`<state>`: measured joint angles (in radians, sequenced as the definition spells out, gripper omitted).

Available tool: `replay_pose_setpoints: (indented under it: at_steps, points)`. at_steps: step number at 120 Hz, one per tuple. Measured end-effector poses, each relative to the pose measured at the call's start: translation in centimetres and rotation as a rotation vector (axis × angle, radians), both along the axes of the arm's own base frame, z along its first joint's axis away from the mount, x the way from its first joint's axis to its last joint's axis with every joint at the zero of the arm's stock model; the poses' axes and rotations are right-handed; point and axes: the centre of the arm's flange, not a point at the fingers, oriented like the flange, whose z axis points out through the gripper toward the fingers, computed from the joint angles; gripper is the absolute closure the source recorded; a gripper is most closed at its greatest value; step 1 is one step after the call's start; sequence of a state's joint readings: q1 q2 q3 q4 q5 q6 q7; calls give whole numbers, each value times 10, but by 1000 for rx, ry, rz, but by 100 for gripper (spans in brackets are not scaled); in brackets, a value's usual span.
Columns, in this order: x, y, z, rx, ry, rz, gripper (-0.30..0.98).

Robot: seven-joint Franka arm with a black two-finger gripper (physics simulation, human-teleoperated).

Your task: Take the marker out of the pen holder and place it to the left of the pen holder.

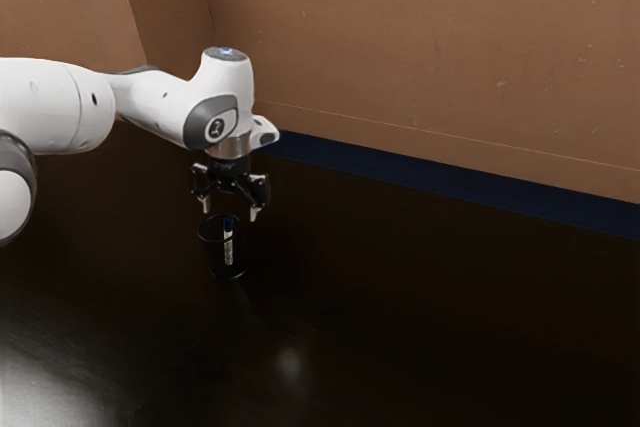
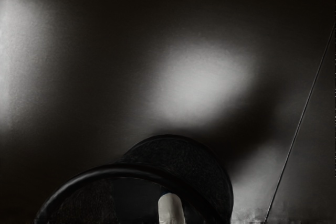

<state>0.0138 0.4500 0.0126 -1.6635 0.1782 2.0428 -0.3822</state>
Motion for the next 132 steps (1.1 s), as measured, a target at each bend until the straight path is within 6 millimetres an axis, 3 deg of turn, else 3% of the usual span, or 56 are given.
replay_pose_setpoints:
  at_steps: [31,40,60,106,132]
  points:
    - [-6,-17,8,37,-49,-94,0]
    - [-16,-17,3,42,-53,-112,0]
    - [-20,-22,10,45,-90,-141,0]
    - [-38,-19,4,39,-82,-151,0]
    - [-40,-31,2,34,-86,-171,0]
